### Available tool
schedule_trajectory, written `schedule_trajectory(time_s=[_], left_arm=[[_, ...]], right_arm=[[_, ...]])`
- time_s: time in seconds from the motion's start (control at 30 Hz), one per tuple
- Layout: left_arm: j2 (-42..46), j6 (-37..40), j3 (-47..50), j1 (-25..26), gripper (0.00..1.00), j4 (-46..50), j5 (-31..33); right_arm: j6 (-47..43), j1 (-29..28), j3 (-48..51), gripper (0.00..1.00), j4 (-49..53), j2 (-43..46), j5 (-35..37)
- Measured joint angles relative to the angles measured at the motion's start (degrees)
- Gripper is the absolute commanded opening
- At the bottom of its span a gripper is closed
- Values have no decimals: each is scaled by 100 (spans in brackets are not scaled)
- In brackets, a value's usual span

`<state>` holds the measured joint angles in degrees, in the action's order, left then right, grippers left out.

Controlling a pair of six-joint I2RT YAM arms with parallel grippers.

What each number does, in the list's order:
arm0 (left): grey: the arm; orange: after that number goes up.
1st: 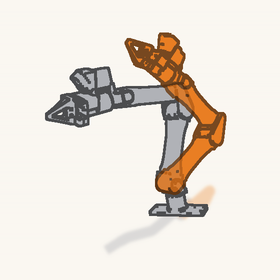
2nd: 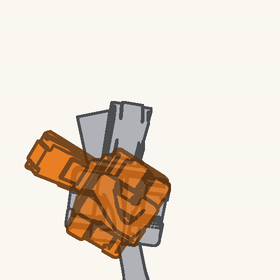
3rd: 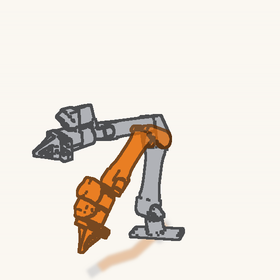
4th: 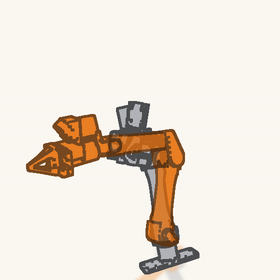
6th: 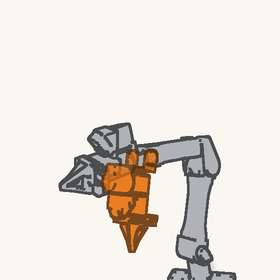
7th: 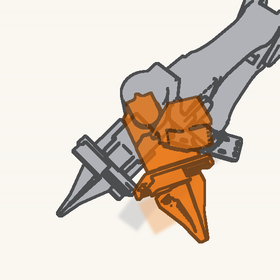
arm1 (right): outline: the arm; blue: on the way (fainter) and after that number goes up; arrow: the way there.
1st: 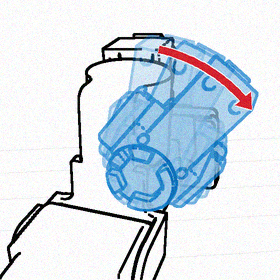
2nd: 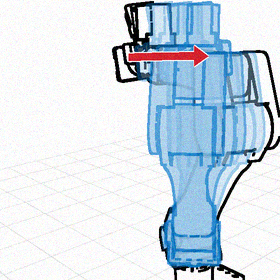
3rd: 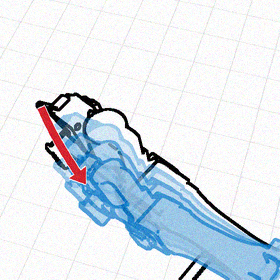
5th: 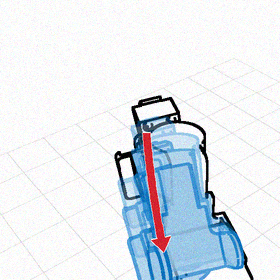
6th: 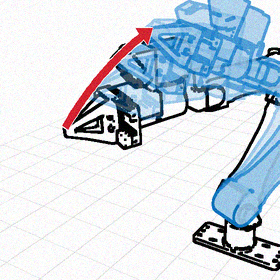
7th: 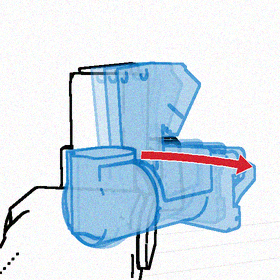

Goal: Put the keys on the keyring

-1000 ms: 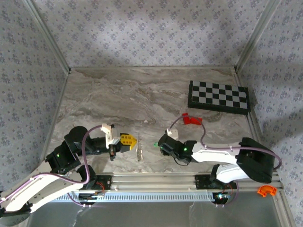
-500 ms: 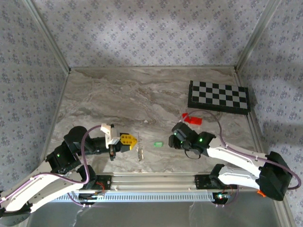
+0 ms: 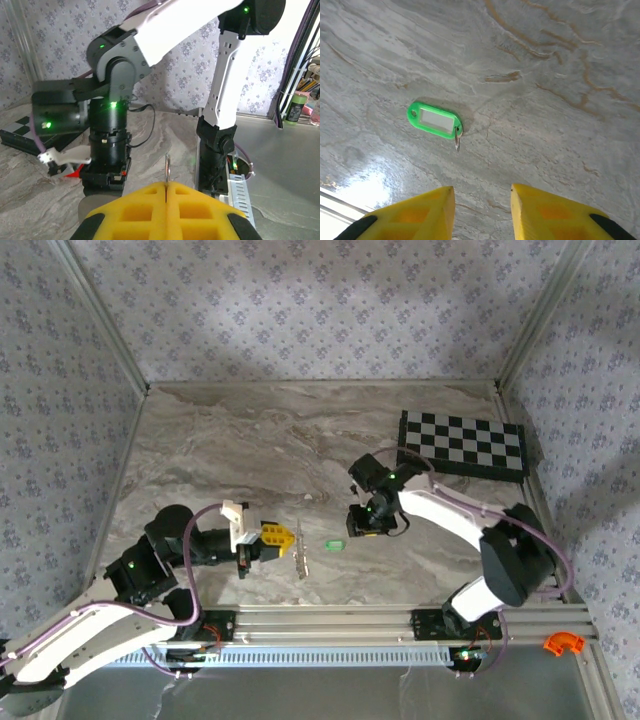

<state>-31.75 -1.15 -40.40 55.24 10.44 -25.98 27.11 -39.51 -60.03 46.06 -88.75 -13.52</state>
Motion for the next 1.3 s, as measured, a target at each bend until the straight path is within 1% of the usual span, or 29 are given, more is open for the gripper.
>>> schedule_trajectory(time_s=[0.17, 0.47, 0.63, 0.87, 1.17, 1.3], left_arm=[[-44, -2, 37, -66, 0, -2, 79], [-177, -155, 127, -577, 0, -173, 42], [-254, -260, 170, -754, 0, -313, -61], [-286, -306, 214, -763, 0, -365, -144], [-286, -348, 214, -763, 0, -413, -181], [-286, -348, 214, -763, 0, -424, -184]], right_arm=[[-286, -2, -271, 33, 61, -501, -201], [-470, -59, -380, 32, 116, -964, -562], [-514, -87, -494, 29, 101, -1152, -667], [-546, -105, -511, 25, 59, -1349, -737], [-546, -258, -511, 15, -98, -1434, -800], [-538, -280, -511, 13, -107, -1440, -800]])
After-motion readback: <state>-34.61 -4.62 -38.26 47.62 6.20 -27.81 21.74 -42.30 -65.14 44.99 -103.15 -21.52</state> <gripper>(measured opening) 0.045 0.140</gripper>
